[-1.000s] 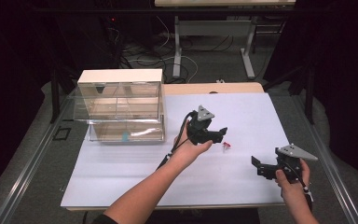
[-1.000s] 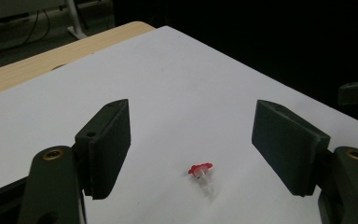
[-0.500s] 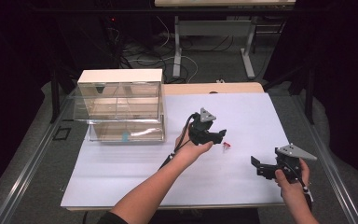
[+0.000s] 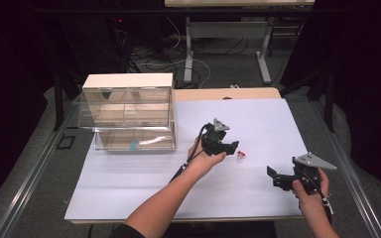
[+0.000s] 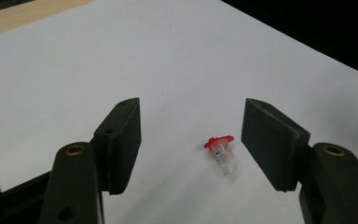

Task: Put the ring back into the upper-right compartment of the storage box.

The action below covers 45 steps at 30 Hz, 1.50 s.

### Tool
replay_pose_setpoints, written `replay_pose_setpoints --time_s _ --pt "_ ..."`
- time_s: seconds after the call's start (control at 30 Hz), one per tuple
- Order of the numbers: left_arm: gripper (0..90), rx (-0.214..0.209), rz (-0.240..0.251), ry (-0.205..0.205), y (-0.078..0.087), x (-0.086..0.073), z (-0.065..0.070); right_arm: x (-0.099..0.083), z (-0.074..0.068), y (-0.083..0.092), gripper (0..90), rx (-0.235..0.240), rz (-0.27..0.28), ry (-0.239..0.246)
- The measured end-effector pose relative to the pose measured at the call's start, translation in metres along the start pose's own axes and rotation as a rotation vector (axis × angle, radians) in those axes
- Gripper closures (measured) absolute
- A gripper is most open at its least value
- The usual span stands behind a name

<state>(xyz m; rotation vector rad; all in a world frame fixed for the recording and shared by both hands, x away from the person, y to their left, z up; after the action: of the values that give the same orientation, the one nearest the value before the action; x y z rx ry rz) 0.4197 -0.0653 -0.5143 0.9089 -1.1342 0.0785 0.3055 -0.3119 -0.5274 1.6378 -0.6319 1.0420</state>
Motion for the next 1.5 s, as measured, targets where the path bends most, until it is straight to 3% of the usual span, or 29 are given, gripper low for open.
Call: replay_pose_setpoints --time_s 0.23,0.4,0.5,0.7,0.73,0.8,1.03,1.27,1.37,1.4,1.47,1.5 --pt "42.3 0.000 -0.036 -0.008 -0.008 -0.005 0.004 0.000 0.000 0.001 0.0 0.004 -0.006 -0.003" --pt "44.3 -0.019 -0.067 0.014 -0.014 -0.008 0.007 0.000 0.000 0.001 0.0 0.003 -0.007 -0.003" --pt "44.5 -0.029 -0.076 0.032 -0.016 -0.009 0.008 0.000 0.000 0.001 0.0 0.005 -0.006 -0.003" --pt "47.5 -0.061 -0.104 0.120 -0.021 -0.013 0.013 0.000 0.000 0.001 0.0 0.005 -0.006 -0.002" --pt "48.2 -0.071 -0.118 0.109 -0.021 -0.013 0.012 0.000 0.000 0.001 0.0 0.004 -0.006 0.001" --pt "50.5 -0.091 -0.131 0.135 -0.022 -0.014 0.012 0.000 0.001 0.000 0.0 0.001 -0.004 0.004" --pt "56.0 -0.116 -0.185 0.136 -0.024 -0.015 0.008 0.000 0.001 0.000 0.0 0.005 -0.008 0.005" --pt "60.2 -0.121 -0.190 0.139 -0.025 -0.016 0.007 0.000 0.001 0.000 0.0 0.007 -0.008 0.002" --pt "60.8 -0.128 -0.193 0.149 -0.027 -0.016 0.009 0.000 0.000 0.000 0.0 0.003 -0.004 0.003" --pt "61.3 -0.125 -0.179 0.170 -0.028 -0.016 0.011 0.000 0.000 0.000 0.0 0.004 -0.005 0.004" --pt "62.3 -0.129 -0.185 0.171 -0.029 -0.016 0.011 0.000 0.001 0.001 0.0 0.006 -0.009 0.005" --pt "63.1 -0.133 -0.201 0.151 -0.029 -0.017 0.010 0.000 0.001 0.000 0.0 0.007 -0.009 0.004"
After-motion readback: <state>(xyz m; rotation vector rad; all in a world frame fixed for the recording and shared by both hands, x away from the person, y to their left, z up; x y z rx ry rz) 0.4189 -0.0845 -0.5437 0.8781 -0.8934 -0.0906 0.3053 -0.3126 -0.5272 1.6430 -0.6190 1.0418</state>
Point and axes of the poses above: each handheld gripper's, and its own axes: y roughly backward along the jaws, x roughly out of its top, z roughly to its right, the point moved 2 cm from there along -y, roughly forward along the jaws
